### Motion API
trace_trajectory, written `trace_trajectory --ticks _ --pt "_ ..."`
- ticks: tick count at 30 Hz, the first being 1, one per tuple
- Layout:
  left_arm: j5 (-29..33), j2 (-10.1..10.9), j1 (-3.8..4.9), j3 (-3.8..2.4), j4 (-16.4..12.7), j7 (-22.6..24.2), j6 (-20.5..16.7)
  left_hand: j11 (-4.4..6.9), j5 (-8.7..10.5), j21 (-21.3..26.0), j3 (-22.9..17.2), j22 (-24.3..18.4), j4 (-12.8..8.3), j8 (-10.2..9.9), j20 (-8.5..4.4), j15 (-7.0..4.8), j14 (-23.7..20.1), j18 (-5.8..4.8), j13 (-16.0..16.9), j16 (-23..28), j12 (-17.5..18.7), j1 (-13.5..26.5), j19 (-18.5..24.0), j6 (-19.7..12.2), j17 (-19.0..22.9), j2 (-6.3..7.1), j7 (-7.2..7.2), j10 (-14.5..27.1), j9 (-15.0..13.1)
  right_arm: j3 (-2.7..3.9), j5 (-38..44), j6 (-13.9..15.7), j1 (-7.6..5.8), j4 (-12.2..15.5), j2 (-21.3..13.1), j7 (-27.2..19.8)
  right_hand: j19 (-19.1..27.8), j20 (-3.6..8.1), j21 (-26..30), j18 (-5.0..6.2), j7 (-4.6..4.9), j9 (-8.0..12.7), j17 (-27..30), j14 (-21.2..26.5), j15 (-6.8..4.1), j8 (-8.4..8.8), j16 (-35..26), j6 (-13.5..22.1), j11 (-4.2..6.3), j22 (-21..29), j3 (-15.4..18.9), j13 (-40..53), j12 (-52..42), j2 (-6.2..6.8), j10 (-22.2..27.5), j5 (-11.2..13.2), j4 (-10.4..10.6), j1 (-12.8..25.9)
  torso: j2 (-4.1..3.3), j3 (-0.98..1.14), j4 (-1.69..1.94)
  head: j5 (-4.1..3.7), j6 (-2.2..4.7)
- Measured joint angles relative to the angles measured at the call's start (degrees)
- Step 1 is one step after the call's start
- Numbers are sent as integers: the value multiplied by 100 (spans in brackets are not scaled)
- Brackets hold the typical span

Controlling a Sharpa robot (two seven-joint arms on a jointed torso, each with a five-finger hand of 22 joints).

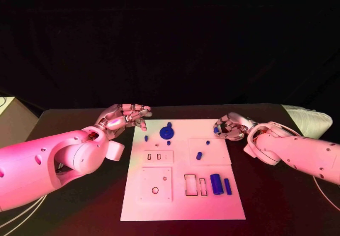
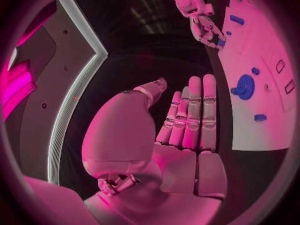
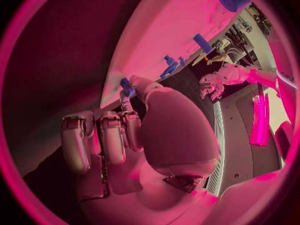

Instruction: Assemble the parts on the task board

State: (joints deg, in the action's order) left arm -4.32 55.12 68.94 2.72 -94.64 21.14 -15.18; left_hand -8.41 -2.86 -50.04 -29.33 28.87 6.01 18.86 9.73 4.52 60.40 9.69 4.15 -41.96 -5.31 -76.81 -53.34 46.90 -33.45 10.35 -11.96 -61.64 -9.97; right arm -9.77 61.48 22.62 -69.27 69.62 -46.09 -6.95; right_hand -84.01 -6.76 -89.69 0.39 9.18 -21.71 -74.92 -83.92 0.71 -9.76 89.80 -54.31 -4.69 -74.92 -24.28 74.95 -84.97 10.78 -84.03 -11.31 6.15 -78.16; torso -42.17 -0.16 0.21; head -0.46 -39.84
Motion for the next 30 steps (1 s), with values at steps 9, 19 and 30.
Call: trace_trajectory --ticks 9,19,30 --pt "0 3 0 0 -2 -2 1 0 0 0 0 0 0 0 0 0 0 0 0 0 0 0 0 0 0 0 0 0 1 0 7 11 0 -4 -3 8 0 0 0 0 17 6 1 0 0 1 0 17 0 1 -16 -1 0 22 0 0 -16 22 3 -1 -1 -8 3" --pt "1 7 0 0 -3 -4 4 0 0 -34 -17 13 -17 0 0 0 0 0 0 0 0 0 43 0 -1 0 0 0 -4 0 10 11 0 15 -3 -2 2 231 0 -1 -210 -194 1 2 -250 -578 0 -372 251 1 -293 -1 -88 -32 5 403 -183 76 3 -2 3 -15 -3" --pt "1 11 0 0 -2 -7 7 0 0 -33 -17 12 -17 0 1 0 0 0 0 0 0 0 43 0 -4 0 0 0 -3 0 33 197 0 64 -6 46 -1 330 0 0 -255 -218 1 -20 -351 -712 0 -332 342 -3 -342 -2 -138 -112 -6 481 -198 236 6 -4 8 -13 -11"
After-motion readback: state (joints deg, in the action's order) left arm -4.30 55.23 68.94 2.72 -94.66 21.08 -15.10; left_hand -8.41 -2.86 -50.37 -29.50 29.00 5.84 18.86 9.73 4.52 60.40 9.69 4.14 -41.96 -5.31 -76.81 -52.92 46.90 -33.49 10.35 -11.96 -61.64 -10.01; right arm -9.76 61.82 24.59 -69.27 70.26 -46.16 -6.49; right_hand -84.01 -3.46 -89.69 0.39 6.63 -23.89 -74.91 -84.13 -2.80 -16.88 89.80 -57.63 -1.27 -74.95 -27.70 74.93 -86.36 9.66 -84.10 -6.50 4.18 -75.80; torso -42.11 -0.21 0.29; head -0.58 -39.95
